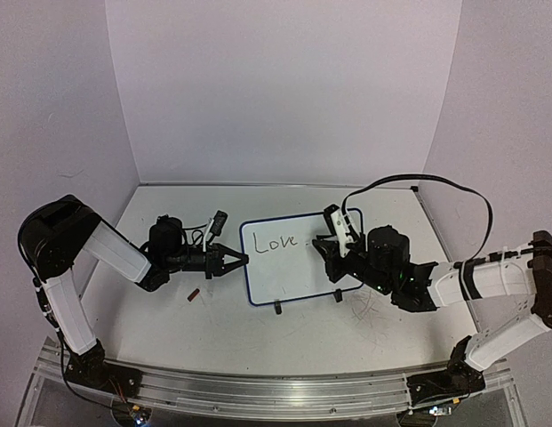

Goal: Write a sentence on the whiteboard

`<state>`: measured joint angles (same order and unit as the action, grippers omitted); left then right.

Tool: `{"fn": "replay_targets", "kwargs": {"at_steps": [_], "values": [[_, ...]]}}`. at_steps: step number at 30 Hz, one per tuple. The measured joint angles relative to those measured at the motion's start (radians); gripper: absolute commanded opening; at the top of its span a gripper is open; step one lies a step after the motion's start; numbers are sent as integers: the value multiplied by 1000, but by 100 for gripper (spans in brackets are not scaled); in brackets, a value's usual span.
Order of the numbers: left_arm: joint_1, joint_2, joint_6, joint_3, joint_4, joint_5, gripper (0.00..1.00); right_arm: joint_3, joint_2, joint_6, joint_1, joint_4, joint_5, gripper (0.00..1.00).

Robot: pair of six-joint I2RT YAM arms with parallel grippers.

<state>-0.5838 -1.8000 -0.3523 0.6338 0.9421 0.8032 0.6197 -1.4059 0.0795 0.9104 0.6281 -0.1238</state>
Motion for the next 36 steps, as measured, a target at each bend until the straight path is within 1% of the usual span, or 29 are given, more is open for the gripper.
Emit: {"fn": "replay_targets", "kwargs": {"at_steps": [11, 19, 27, 36], "values": [[0, 0, 0, 0, -1, -5, 0, 0, 10, 2, 0, 7, -93, 0], [0, 0, 0, 0, -1, -5, 0, 2, 7, 3, 0, 9, -96, 0], [0, 0, 0, 0, -1, -5, 0, 14, -16, 7, 0, 61, -96, 0], [0, 0, 1, 0, -1, -5, 0, 43, -47, 11, 0, 76, -117, 0]]}}
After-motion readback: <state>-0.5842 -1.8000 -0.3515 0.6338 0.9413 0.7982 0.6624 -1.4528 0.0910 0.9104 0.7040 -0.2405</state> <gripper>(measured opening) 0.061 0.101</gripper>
